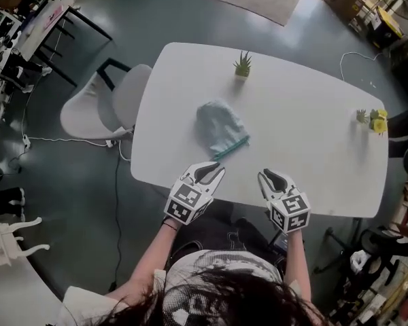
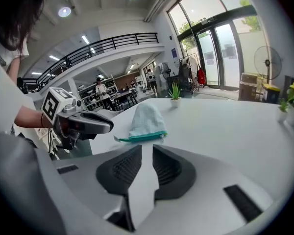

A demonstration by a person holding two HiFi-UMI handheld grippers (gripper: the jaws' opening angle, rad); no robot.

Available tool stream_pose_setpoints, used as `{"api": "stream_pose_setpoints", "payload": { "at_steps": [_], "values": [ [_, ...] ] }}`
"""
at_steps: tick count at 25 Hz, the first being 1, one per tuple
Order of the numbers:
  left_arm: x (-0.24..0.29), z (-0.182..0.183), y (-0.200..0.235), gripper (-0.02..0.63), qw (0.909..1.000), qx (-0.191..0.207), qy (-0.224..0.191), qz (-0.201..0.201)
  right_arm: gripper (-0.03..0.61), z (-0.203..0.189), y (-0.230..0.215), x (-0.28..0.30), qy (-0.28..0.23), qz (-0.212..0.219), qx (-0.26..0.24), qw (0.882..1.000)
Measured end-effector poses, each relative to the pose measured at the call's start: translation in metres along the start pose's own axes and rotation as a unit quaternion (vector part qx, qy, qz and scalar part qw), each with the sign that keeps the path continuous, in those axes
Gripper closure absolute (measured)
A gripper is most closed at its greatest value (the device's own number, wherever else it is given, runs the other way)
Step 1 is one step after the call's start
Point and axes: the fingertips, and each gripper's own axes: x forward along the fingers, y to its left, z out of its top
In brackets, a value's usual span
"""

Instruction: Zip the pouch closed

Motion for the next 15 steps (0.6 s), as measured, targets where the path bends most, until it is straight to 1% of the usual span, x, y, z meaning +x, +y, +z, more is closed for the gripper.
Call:
{"api": "stream_pose_setpoints", "payload": {
  "at_steps": [3,7,10,15],
  "values": [
    [0.003,0.005,-0.029,0.545,0.9998,0.002,-0.007,-0.020,0.508,-0.003,0.001,-0.019,-0.013,-0.007,-0.002,1.000],
    [0.005,0.009,-0.071,0.548,0.9991,0.018,-0.013,-0.037,0.508,-0.013,0.004,-0.051,-0.032,-0.007,0.008,0.999],
    [0.004,0.009,-0.097,0.554,0.9986,0.023,-0.023,-0.042,0.508,-0.022,0.012,-0.071,-0.047,-0.005,0.012,0.999],
    [-0.006,0.004,-0.144,0.555,0.9980,0.029,-0.028,-0.050,0.509,-0.038,0.029,-0.102,-0.065,0.004,0.007,0.998]
  ]
}}
